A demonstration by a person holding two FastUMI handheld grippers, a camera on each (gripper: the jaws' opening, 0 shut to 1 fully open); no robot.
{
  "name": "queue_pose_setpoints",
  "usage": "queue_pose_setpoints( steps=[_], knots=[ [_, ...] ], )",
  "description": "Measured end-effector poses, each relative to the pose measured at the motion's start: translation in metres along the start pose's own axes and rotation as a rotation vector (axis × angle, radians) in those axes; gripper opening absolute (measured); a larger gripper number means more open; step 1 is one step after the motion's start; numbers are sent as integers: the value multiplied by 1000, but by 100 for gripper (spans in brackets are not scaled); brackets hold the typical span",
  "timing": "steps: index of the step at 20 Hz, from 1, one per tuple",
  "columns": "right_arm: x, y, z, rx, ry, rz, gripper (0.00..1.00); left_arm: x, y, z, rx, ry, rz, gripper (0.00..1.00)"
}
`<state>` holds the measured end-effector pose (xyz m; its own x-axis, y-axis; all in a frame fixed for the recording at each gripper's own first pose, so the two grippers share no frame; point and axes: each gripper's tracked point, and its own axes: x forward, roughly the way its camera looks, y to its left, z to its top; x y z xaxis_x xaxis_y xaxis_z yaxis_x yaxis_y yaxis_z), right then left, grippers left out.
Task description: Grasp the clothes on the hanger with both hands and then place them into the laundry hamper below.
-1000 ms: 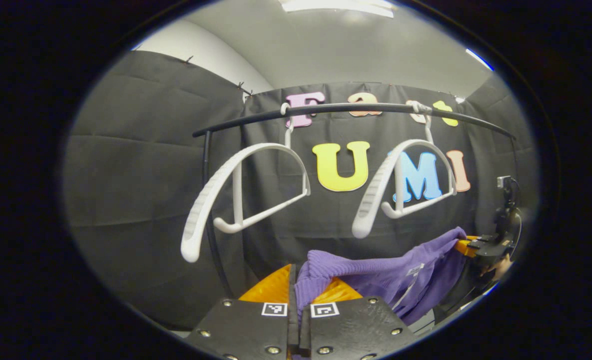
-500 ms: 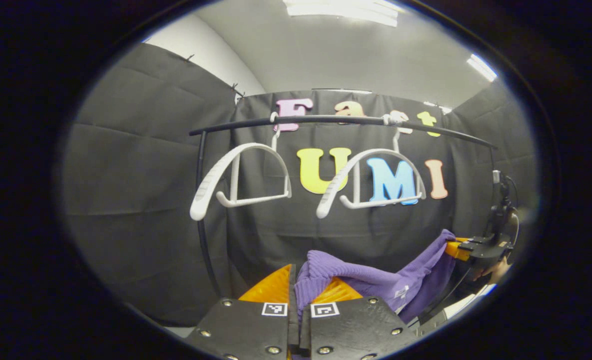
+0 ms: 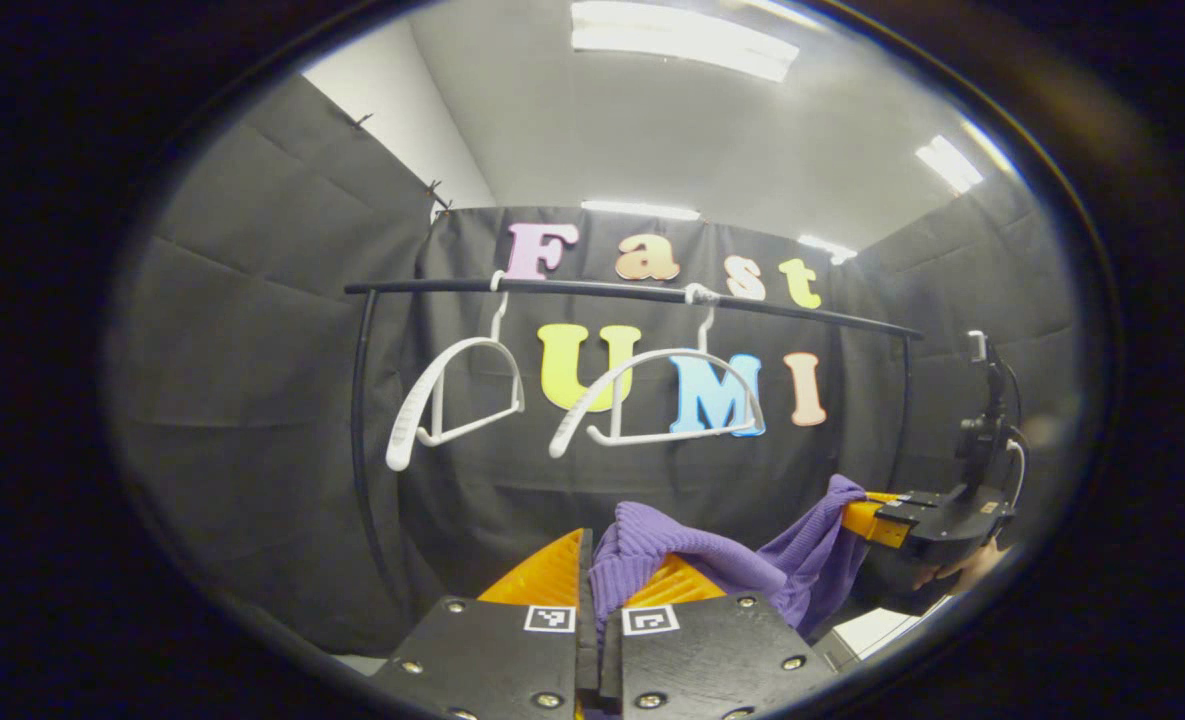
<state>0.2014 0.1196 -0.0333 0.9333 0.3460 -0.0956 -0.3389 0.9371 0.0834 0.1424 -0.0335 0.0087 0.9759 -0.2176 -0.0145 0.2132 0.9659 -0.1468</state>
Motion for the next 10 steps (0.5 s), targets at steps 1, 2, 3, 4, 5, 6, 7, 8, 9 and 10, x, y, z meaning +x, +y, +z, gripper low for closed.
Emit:
queue_pose_setpoints(
  steps=[1,2,3,4,5,6,7,8,9,10],
  knots=[
    [-9,4,0,-1,-2,-1,4,-4,-4,1,-8,-5,-18,2],
    [-17,8,2,-1,-2,-2,4,-7,-9,2,-16,-9,-31,2],
    [-25,12,2,2,-4,-5,4,-9,-14,4,-27,-14,-48,7],
    [-33,16,4,6,-4,-5,4,-12,-19,5,-37,-16,-65,2],
    [-42,23,4,6,-6,-4,4,-15,-22,5,-46,-18,-81,2],
    [-49,28,5,4,-6,-2,4,-17,-26,5,-54,-21,-94,7],
    [-55,32,4,1,-6,2,4,-20,-30,5,-61,-23,-107,2],
    [-60,36,2,1,-3,6,4,-22,-35,4,-68,-22,-118,2],
    [-63,41,-1,3,4,13,4,-23,-39,1,-71,-19,-129,2],
    [-66,46,-5,5,13,19,2,-25,-43,-2,-70,-13,-138,2]
  ],
)
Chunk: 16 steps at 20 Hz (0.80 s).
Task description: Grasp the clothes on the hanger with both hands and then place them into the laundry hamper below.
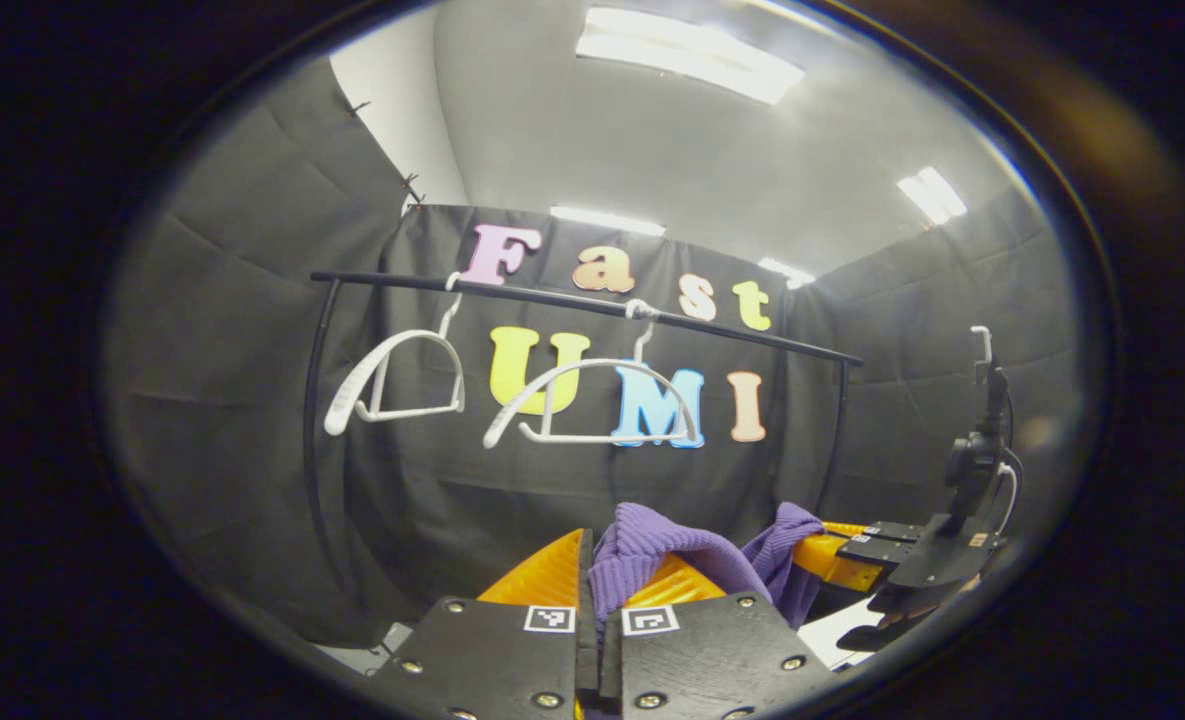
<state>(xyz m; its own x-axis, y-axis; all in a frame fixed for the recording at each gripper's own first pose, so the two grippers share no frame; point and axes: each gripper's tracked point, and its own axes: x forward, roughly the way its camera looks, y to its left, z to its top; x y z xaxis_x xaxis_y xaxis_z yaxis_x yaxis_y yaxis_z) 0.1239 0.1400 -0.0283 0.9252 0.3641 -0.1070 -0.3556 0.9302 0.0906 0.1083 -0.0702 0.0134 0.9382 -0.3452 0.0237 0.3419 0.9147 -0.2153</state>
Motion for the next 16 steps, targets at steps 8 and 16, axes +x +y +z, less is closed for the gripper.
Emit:
queue_pose_setpoints(
  steps=[8,16],
  knots=[
    [-31,25,-61,8,113,36,4,-13,-23,-59,33,79,-30,2],
    [-41,18,-143,5,262,17,5,-9,-18,-148,35,215,2,2]
  ],
)
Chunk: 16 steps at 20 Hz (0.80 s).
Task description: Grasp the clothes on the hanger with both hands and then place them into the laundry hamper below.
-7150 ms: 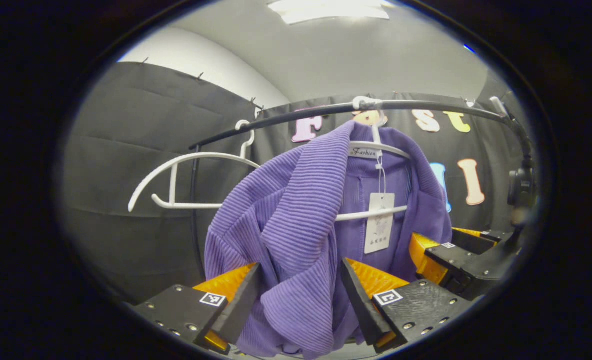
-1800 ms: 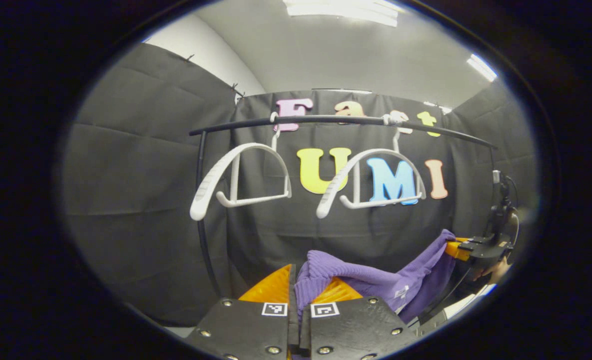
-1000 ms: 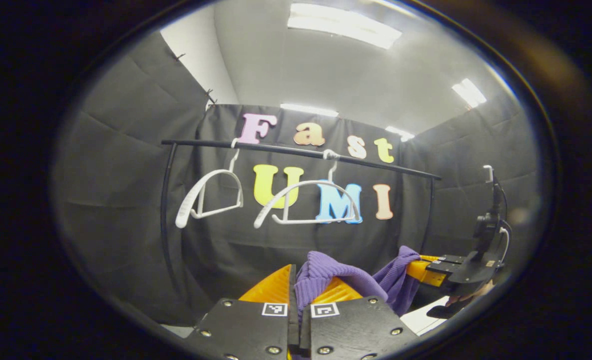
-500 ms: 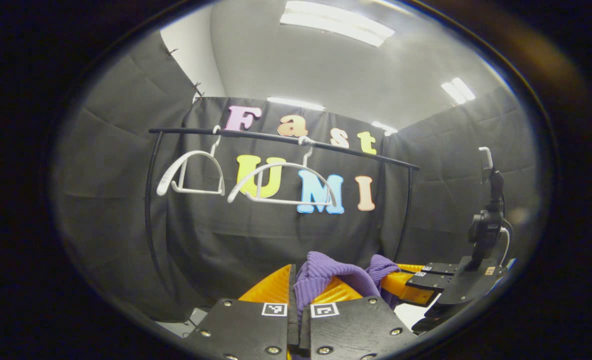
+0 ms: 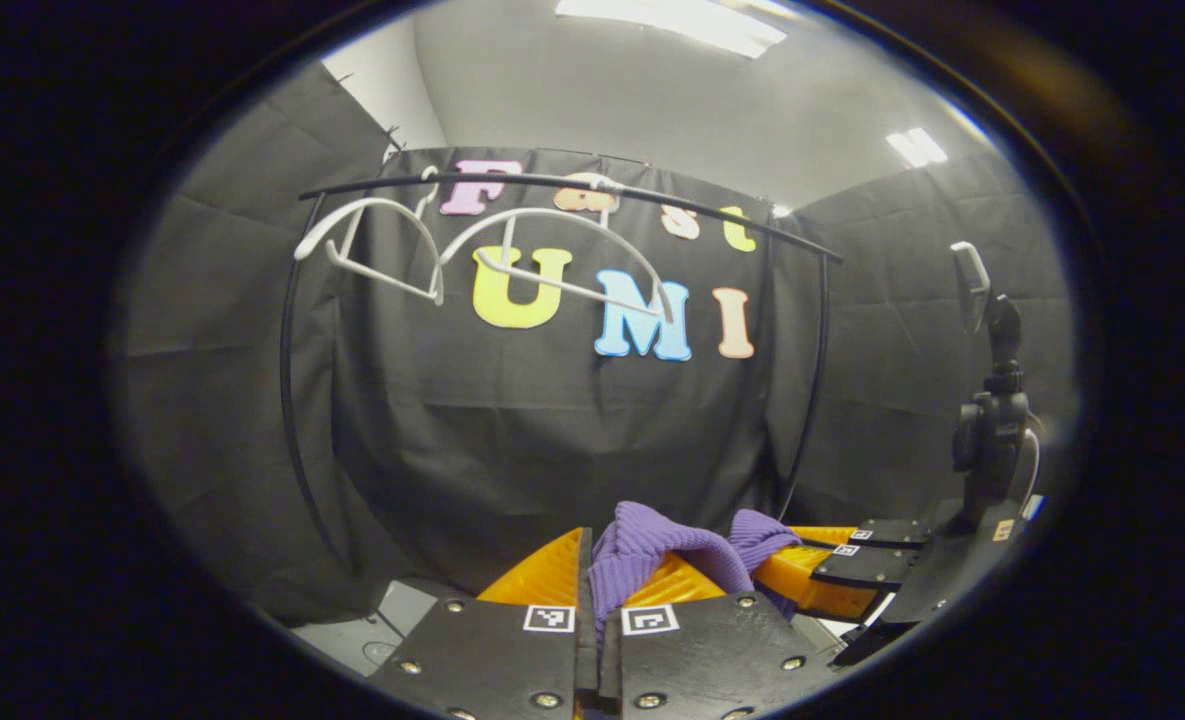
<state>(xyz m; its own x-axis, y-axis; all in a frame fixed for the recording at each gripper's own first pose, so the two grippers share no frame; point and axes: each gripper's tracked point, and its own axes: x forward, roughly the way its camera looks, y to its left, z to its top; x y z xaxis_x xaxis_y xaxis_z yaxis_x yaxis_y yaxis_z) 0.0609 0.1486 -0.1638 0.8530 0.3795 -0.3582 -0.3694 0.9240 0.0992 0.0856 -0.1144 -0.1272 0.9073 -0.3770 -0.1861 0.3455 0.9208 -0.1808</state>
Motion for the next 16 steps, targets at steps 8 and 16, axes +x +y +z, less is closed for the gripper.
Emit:
queue_pose_setpoints(
  steps=[8,16],
  knots=[
    [4,-8,-77,-24,170,-23,5,5,27,-96,-13,182,81,7],
    [7,-13,-150,-86,334,-23,6,0,46,-184,-11,376,131,7]
  ],
)
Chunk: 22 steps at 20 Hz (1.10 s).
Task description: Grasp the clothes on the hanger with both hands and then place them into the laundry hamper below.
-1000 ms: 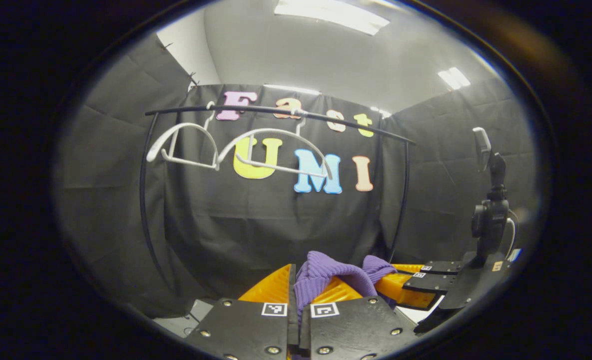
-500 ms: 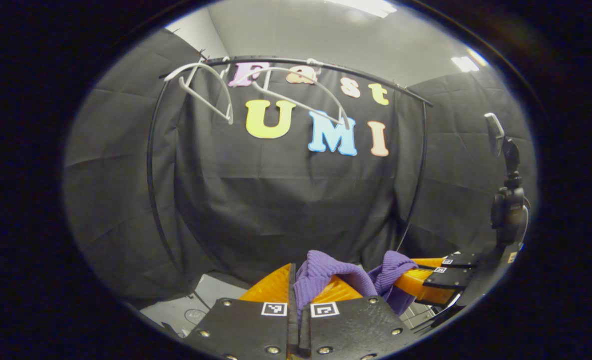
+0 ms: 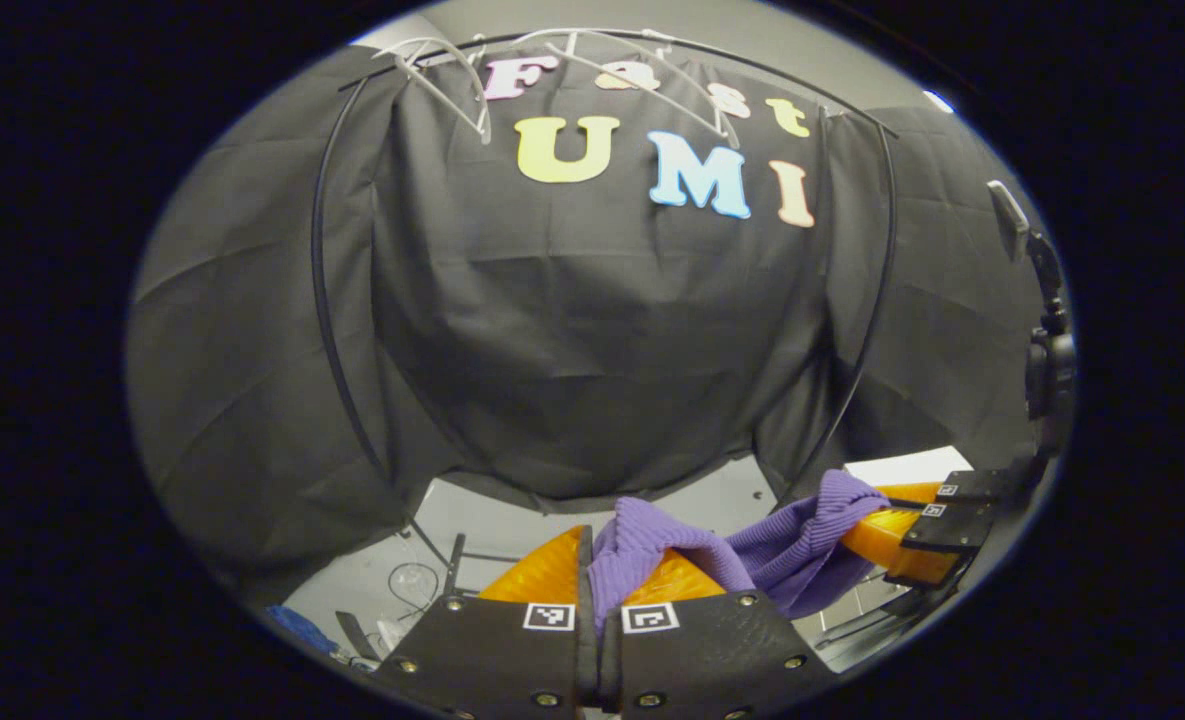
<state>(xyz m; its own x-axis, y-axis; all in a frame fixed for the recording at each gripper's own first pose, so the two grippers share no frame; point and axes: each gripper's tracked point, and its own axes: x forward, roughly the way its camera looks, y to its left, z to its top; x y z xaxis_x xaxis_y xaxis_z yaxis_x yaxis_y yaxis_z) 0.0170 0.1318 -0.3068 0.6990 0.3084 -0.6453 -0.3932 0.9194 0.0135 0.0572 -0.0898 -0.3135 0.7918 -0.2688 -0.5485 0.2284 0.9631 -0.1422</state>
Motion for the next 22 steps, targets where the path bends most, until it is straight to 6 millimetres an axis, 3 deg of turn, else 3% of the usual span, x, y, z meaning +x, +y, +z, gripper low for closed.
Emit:
queue_pose_setpoints(
  steps=[1,2,4,7,9,12,15,16,17,18,19,20,22],
  knots=[
    [5,-1,-8,-6,23,2,6,2,2,-11,1,22,4,2],
    [9,-1,-15,-12,48,2,7,4,4,-22,3,46,9,7],
    [12,2,-34,-23,99,2,8,9,4,-40,11,96,12,2],
    [12,4,-60,-42,164,0,11,12,5,-63,37,163,15,7],
    [15,4,-70,-40,209,19,13,16,0,-76,34,207,7,4],
    [18,2,-76,-45,236,27,21,15,-1,-92,26,269,21,9],
    [13,2,-77,-37,233,28,37,11,7,-106,21,300,36,34],
    [13,0,-74,-39,227,19,54,10,9,-103,14,281,38,54],
    [12,1,-73,-40,222,14,63,10,10,-98,10,265,41,68],
    [11,2,-71,-39,219,11,78,7,11,-93,11,253,47,82],
    [10,2,-72,-37,215,6,85,4,15,-88,15,241,55,96],
    [7,1,-71,-37,207,-1,93,2,17,-81,19,225,63,96],
    [2,-3,-58,-32,176,-13,95,-3,21,-61,25,183,76,96]
  ],
)
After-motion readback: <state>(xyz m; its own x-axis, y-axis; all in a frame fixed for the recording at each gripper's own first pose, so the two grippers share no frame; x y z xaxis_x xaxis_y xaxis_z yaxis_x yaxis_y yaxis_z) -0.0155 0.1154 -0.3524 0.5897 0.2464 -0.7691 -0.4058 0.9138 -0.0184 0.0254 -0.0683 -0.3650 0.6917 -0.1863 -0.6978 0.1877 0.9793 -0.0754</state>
